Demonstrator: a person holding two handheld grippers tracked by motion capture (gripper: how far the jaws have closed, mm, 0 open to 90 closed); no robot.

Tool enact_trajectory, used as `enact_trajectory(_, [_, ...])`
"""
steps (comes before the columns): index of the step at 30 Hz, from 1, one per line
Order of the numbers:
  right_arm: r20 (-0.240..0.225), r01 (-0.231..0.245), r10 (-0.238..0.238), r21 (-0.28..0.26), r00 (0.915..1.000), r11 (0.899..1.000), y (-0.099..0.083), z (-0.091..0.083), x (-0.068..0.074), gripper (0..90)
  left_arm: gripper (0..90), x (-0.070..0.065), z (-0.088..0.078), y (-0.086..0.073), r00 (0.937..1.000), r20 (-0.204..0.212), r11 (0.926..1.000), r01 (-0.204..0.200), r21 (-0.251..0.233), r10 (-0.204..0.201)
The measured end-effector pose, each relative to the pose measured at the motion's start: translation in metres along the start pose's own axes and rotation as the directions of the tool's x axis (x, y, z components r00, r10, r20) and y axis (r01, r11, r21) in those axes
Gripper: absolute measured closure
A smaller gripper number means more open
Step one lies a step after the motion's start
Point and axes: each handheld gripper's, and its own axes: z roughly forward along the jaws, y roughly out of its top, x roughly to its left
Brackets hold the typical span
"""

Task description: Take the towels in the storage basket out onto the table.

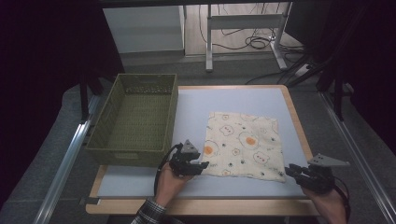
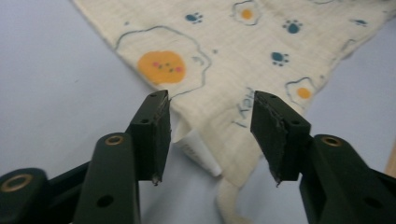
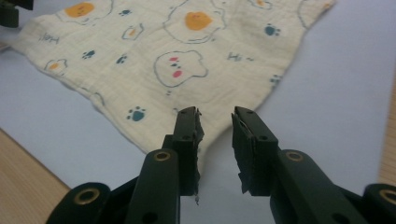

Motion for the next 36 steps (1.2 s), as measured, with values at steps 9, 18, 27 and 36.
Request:
enact_trajectory(9, [-0.005, 0.046, -0.046, 0.069, 0.9989, 0.997, -0.017, 0.024, 0.012, 70.7, 53.4, -0.004, 0.015, -0.014, 0.9991, 0.002, 0.9989, -0.043, 0.017, 0.043])
enact_trajectory(18, [-0.003, 0.069, -0.069, 0.066, 0.9976, 0.995, -0.021, 0.025, 0.018, 89.7, 82.6, -0.015, 0.018, -0.016, 0.9978, -0.002, 0.9977, -0.066, 0.014, 0.066])
enact_trajectory(27, [-0.003, 0.078, -0.078, 0.081, 0.9969, 0.994, -0.02, 0.016, 0.022, 90.0, 89.9, -0.02, 0.006, -0.022, 0.9976, 0.053, 0.9986, -0.046, 0.024, 0.045])
enact_trajectory(36, [-0.001, 0.056, -0.056, 0.039, 0.9984, 0.998, -0.022, 0.003, 0.016, 85.0, 58.7, -0.021, 0.002, -0.023, 0.9984, -0.043, 0.9987, -0.039, -0.033, 0.038])
